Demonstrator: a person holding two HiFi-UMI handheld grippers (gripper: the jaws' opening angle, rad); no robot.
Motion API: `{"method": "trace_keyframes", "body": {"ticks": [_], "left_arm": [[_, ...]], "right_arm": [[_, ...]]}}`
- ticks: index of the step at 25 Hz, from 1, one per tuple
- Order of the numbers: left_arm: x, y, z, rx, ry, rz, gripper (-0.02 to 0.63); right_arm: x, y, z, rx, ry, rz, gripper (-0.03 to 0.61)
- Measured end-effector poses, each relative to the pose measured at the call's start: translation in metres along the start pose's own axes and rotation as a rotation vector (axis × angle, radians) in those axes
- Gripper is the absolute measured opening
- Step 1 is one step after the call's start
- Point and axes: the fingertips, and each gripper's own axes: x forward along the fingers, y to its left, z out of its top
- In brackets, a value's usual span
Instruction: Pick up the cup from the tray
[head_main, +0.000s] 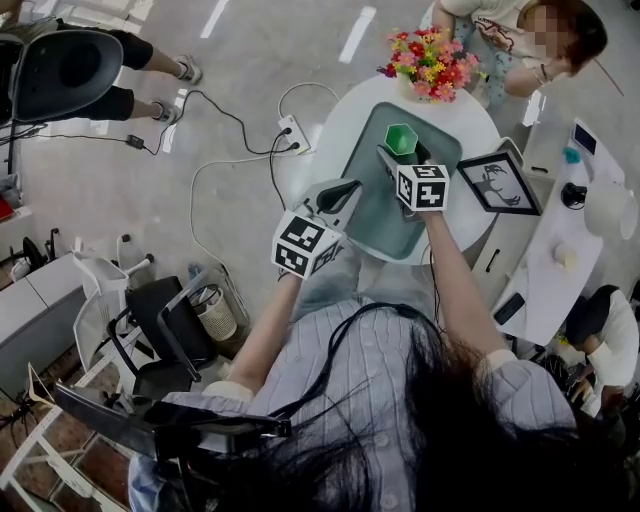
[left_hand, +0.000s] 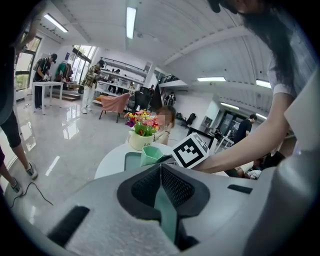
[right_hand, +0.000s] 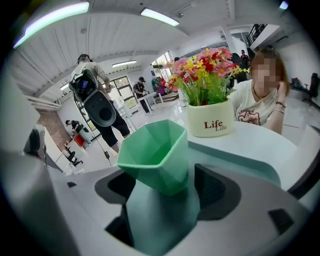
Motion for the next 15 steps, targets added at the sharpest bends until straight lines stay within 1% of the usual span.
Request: {"method": "trace_keyframes", "body": {"ticks": [7,12,15], "left_arm": [[-0.001,0.005,-0.008,-0.013,0.010,0.010,0.017],[-0.009,0.013,-0.013,-0.025,0.014,0.037,0.017],[-0.013,0.015,-0.015,-0.034,0.016,0.055,0.017]], "right_arm": [[0.014,-0.007,0.000,-0.003,-0.009,-0.012,0.339],[0.017,-0.007,0.001,-0.055,0.005,-0.032,0.336],[0.018,-0.006,0.001,-0.083,0.009,-0.033,0.322]]}}
